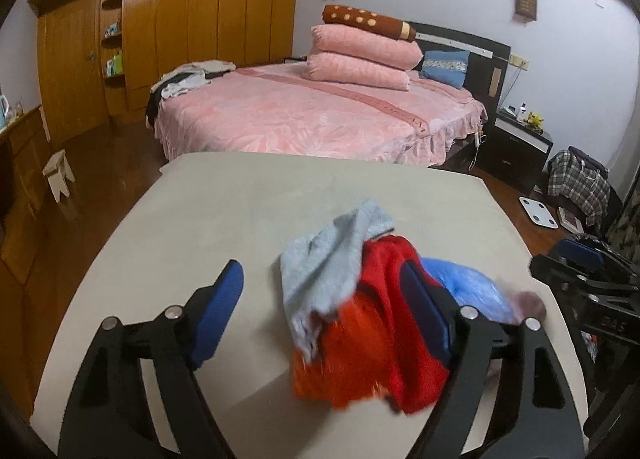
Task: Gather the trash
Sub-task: 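Bring both grippers back over the remaining trash pile, then grasp the grey cloth with the left gripper while the right gripper approaches the blue bag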
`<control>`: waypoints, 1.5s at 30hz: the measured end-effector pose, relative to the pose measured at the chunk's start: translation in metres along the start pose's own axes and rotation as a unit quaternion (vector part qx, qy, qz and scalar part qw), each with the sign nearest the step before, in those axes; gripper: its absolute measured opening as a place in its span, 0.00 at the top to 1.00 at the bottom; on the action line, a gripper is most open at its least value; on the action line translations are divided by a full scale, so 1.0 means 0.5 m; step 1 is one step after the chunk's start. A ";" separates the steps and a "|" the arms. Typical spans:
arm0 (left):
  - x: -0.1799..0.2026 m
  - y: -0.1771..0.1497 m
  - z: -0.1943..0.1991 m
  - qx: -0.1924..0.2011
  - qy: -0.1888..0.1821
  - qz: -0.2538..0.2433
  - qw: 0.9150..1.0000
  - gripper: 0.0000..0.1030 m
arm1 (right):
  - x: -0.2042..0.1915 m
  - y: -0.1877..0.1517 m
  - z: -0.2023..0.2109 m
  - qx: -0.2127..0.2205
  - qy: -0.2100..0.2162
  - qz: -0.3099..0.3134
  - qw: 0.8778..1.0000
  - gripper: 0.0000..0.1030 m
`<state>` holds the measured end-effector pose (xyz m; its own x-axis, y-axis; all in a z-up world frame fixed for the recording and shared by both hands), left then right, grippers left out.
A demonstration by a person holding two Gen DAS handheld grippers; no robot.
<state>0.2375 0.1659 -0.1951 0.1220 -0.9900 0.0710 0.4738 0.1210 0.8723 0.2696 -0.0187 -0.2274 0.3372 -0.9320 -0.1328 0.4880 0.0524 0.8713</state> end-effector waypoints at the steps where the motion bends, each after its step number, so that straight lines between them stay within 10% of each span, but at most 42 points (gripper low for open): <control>1: -0.001 0.001 -0.014 -0.006 0.000 0.002 1.000 0.29 | 0.001 0.003 -0.004 0.000 0.001 -0.001 1.000 0.24; 16: 0.013 -0.018 -0.097 -0.070 -0.056 0.017 0.996 0.90 | -0.010 0.000 -0.017 -0.008 0.006 0.006 1.000 0.25; 34: -0.059 0.034 -0.008 -0.030 -0.042 0.059 0.997 0.91 | -0.095 0.015 0.005 0.007 0.049 0.014 0.999 0.26; 39: -0.023 0.031 -0.020 -0.033 -0.059 0.045 0.997 0.66 | -0.083 0.005 0.002 -0.001 0.036 0.012 0.999 0.27; 45: 0.021 -0.001 -0.078 -0.067 -0.060 0.016 0.996 0.66 | -0.063 0.006 -0.001 -0.002 0.026 0.009 1.000 0.27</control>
<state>0.2727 0.1585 -0.2137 0.0377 -0.9860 0.1622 0.5849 0.1533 0.7965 0.2609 0.0110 -0.2206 0.3867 -0.9113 -0.1413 0.4843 0.0702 0.8721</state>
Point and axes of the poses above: each gripper's, at about its wrist camera, not at the fingertips, and z roughly against the way its jaws point, x to its right, y to its top, the point moved 9 cm from there along -z, roughly the way its jaws point, and after that the axes turned 9 degrees about x, right-handed, at the moved point
